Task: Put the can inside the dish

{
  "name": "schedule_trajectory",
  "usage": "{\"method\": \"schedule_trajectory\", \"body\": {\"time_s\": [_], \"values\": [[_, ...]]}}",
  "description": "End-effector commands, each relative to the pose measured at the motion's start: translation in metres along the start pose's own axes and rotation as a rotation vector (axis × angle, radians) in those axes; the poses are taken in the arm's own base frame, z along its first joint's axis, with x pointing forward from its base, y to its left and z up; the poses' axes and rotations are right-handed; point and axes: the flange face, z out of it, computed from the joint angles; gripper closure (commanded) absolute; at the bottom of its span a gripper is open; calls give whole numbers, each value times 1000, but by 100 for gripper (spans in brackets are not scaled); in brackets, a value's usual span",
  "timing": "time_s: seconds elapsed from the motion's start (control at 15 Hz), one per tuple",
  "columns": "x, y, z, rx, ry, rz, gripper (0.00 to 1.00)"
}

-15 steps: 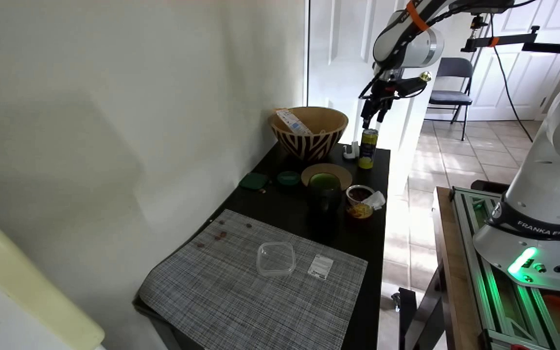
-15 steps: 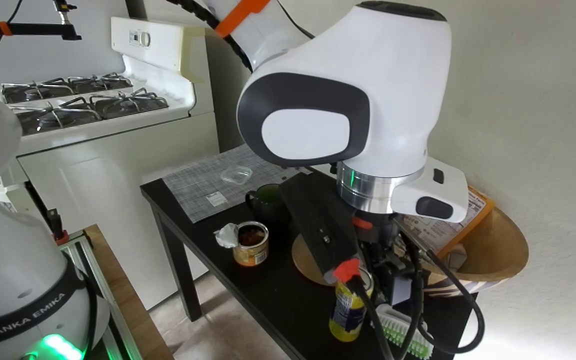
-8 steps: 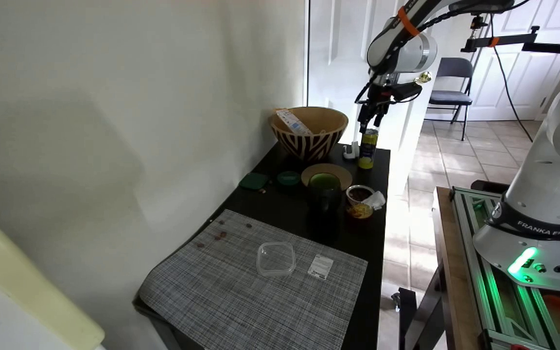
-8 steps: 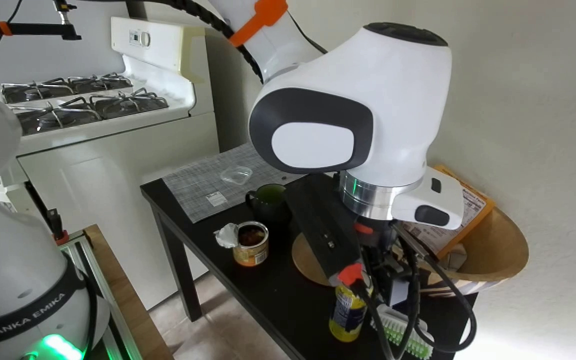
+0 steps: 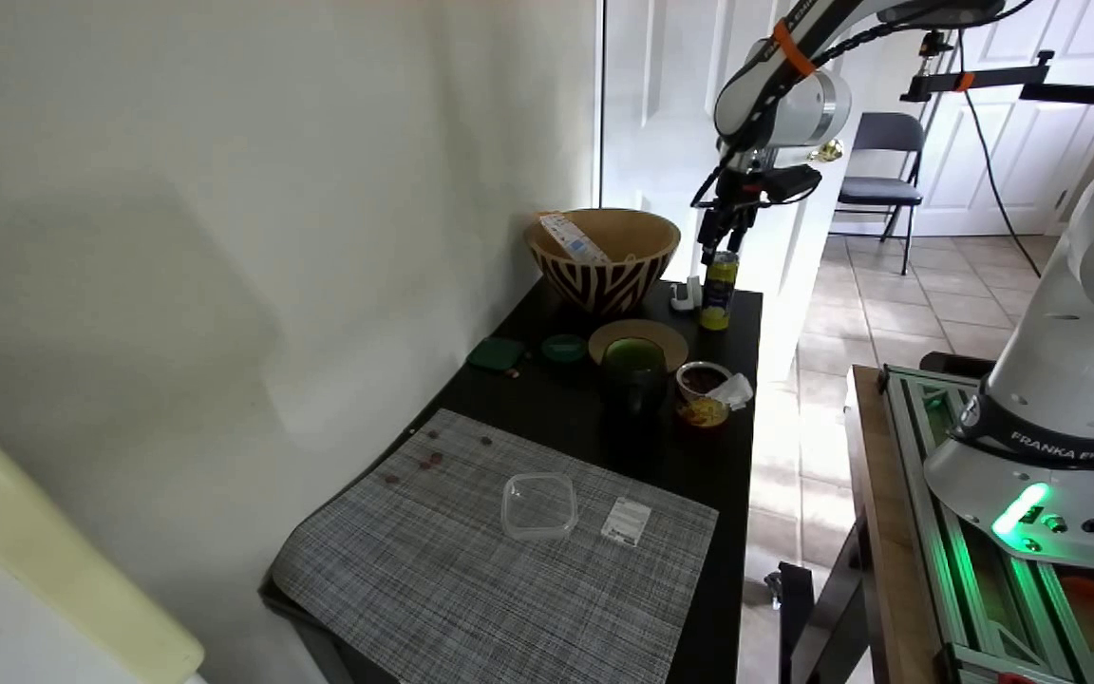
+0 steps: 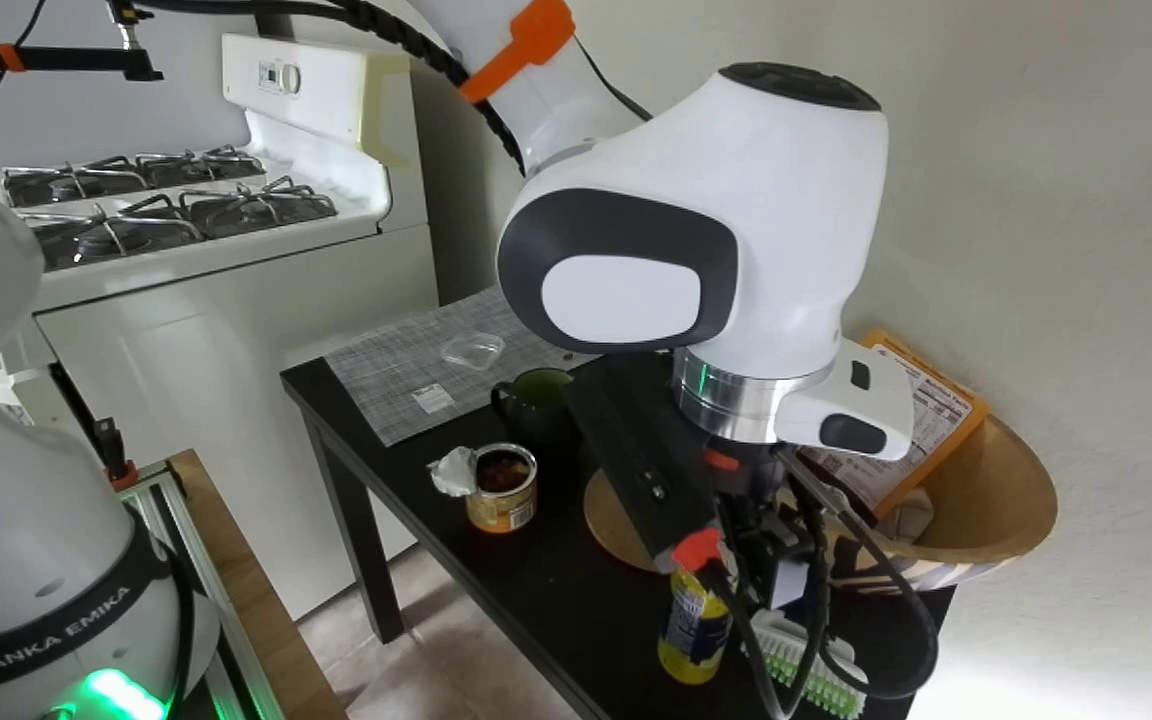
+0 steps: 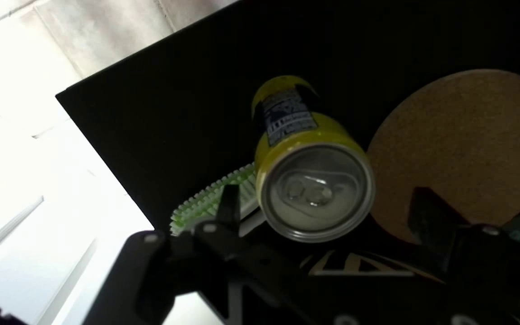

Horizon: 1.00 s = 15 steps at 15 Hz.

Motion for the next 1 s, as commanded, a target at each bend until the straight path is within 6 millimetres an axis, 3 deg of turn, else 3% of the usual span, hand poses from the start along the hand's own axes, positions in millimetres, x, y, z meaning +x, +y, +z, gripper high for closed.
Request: {"method": "schedule_trajectory", "body": {"time_s": [0.0,0.13,0.2,0.47,0.73,0.93], "values": [[-1,-2,10,5,6,-5,7],[0,-4,13,3,2,-8,11],[0,-5,14,3,1,-9,25],[0,-5,16,-9,6,-12,58],[-3,-5,14,-19,8,-5,62],[-12,-15,-5,-35,-7,2,62]]}}
